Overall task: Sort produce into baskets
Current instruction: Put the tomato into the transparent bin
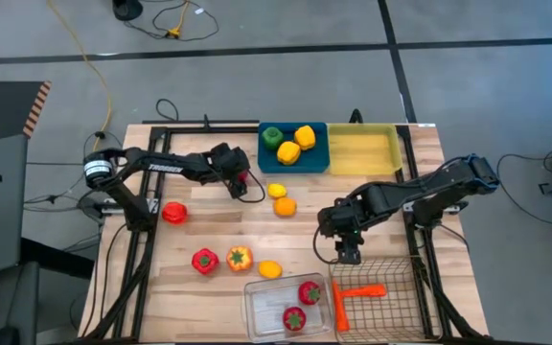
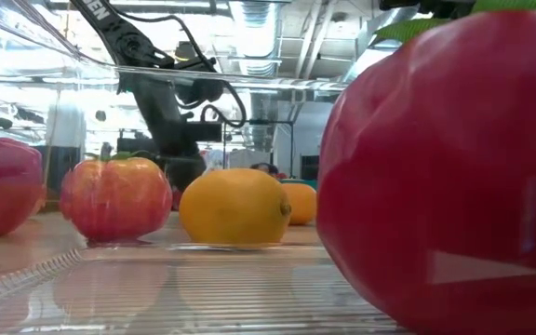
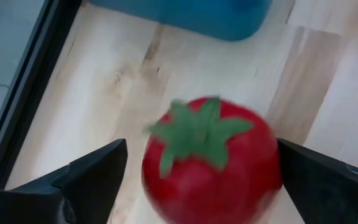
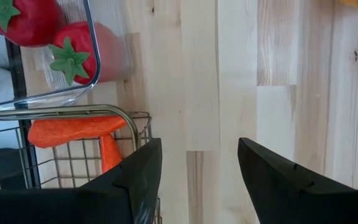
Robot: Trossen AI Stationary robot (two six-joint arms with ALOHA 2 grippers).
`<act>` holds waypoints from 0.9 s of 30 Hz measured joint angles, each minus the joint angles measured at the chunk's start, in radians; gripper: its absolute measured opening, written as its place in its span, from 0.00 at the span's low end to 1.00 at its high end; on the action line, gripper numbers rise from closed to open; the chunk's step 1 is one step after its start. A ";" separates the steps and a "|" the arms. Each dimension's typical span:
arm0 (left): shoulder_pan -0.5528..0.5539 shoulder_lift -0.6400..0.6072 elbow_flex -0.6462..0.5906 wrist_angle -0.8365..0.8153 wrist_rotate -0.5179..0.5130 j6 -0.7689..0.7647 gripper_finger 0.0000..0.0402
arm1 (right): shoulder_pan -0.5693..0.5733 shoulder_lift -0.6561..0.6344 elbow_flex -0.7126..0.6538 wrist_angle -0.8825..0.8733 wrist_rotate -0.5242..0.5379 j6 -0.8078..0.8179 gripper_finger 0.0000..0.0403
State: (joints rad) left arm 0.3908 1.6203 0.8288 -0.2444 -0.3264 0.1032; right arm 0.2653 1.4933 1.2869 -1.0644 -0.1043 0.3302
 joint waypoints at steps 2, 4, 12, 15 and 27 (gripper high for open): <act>0.000 0.000 0.000 0.004 0.000 -0.001 0.90 | 0.000 0.000 0.000 0.002 0.000 0.000 0.59; 0.000 0.000 0.000 0.001 0.000 -0.002 0.84 | 0.000 0.000 0.000 0.003 0.000 -0.002 0.59; 0.000 -0.001 0.001 -0.002 0.028 -0.005 0.62 | 0.000 0.000 0.000 0.003 0.000 -0.002 0.59; 0.000 -0.012 0.002 -0.010 0.042 -0.017 0.62 | 0.000 0.000 0.000 0.003 0.000 -0.002 0.59; -0.081 -0.155 0.245 -0.214 0.376 -0.164 0.64 | 0.000 0.000 0.000 0.004 0.056 -0.002 0.59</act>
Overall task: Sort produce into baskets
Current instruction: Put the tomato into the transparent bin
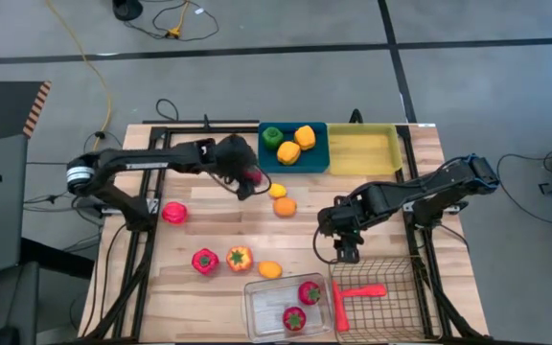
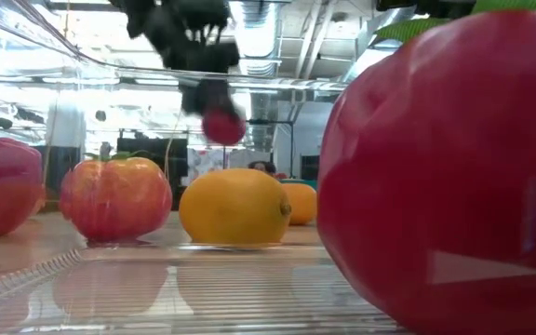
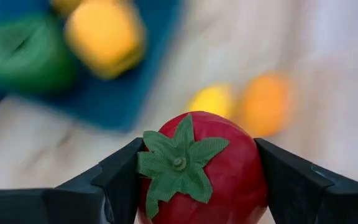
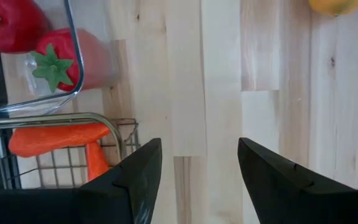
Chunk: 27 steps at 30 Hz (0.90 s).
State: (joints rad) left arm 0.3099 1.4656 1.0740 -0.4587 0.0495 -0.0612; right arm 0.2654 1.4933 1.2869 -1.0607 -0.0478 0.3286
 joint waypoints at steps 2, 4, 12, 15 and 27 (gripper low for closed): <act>-0.051 -0.025 0.032 0.010 0.055 -0.038 0.64 | 0.000 0.000 0.000 0.000 0.003 0.000 0.59; -0.114 -0.039 0.060 0.010 0.069 -0.061 0.64 | 0.000 0.000 0.000 0.000 0.003 0.000 0.59; -0.394 -0.039 0.087 0.083 0.068 -0.157 0.64 | 0.000 0.000 0.000 0.000 0.003 0.003 0.59; -0.476 -0.039 0.087 0.132 0.036 -0.197 0.64 | 0.000 0.000 0.000 0.000 0.003 0.003 0.59; -0.723 0.070 0.087 0.272 -0.030 -0.359 0.64 | 0.000 0.000 0.000 0.007 0.004 0.003 0.59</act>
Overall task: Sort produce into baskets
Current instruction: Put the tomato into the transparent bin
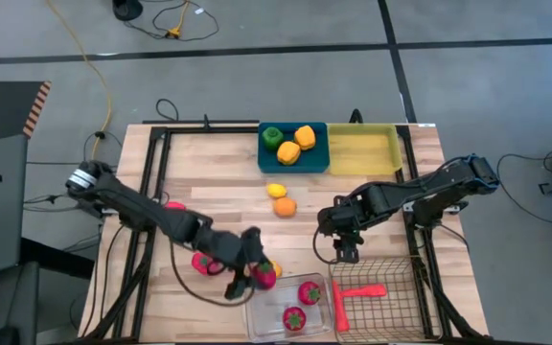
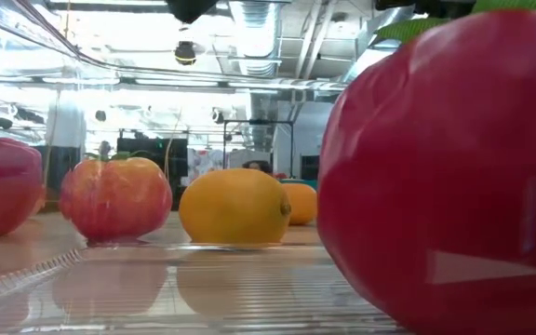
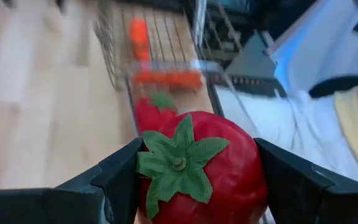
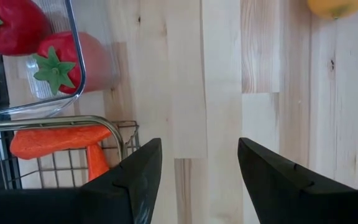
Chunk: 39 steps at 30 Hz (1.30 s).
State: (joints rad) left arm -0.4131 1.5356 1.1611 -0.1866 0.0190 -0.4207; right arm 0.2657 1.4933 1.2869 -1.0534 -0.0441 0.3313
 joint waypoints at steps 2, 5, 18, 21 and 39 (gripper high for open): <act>-0.021 0.042 -0.001 0.022 0.013 -0.034 0.64 | 0.000 0.000 0.000 0.001 0.000 0.000 0.59; -0.042 0.091 -0.002 0.027 0.058 -0.070 0.64 | 0.000 0.000 0.000 0.003 0.000 0.000 0.59; -0.038 0.201 -0.001 0.051 0.134 -0.171 0.64 | 0.000 0.000 0.000 0.024 -0.001 0.000 0.59; -0.038 0.201 -0.001 0.047 0.139 -0.168 0.66 | 0.000 0.000 0.000 0.031 -0.001 0.000 0.59; -0.029 0.201 -0.001 0.046 0.175 -0.153 0.89 | -0.032 0.000 0.000 0.144 0.089 -0.084 0.59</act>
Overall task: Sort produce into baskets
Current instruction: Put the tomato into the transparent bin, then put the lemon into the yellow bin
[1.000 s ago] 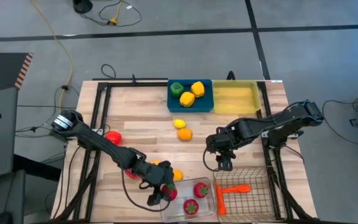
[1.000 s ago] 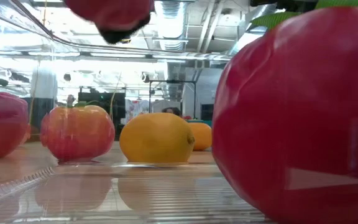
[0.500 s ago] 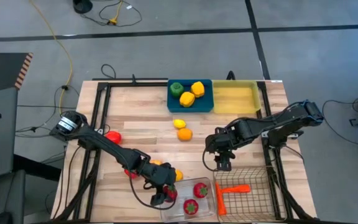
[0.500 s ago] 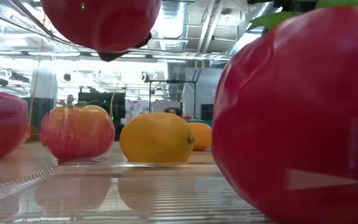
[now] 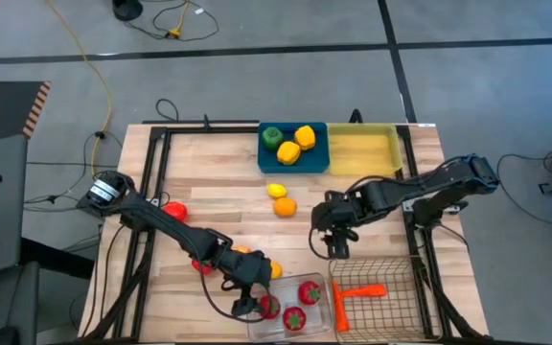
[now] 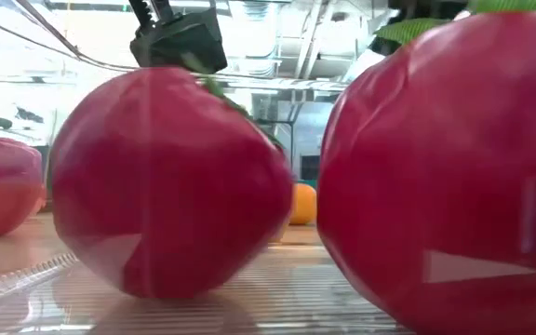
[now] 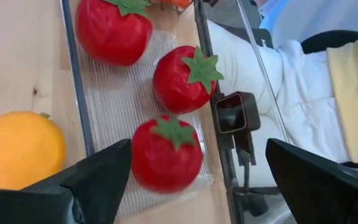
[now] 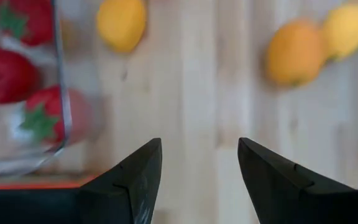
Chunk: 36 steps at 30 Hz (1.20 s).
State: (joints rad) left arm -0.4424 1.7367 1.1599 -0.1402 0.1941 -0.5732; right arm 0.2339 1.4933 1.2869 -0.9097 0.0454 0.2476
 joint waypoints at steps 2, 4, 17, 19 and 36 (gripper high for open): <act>0.007 0.000 0.000 0.000 0.024 0.003 0.89 | -0.015 0.000 0.000 0.045 0.042 -0.063 0.59; 0.016 -0.001 0.000 0.000 0.044 0.013 0.89 | -0.033 0.000 0.000 0.094 0.069 -0.116 0.59; 0.127 -0.188 0.000 -0.104 -0.013 0.173 0.89 | -0.212 0.000 0.000 0.251 0.080 -0.261 0.59; 0.152 -0.223 0.000 -0.144 -0.054 0.206 0.89 | -0.237 0.000 0.000 0.260 0.081 -0.296 0.59; 0.403 -0.329 0.000 -0.370 -0.151 0.484 0.89 | -0.311 0.056 -0.001 0.320 0.077 -0.301 0.59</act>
State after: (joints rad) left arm -0.0395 1.4078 1.1603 -0.5102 0.0432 -0.0888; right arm -0.0769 1.5492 1.2861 -0.5901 0.1226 -0.0538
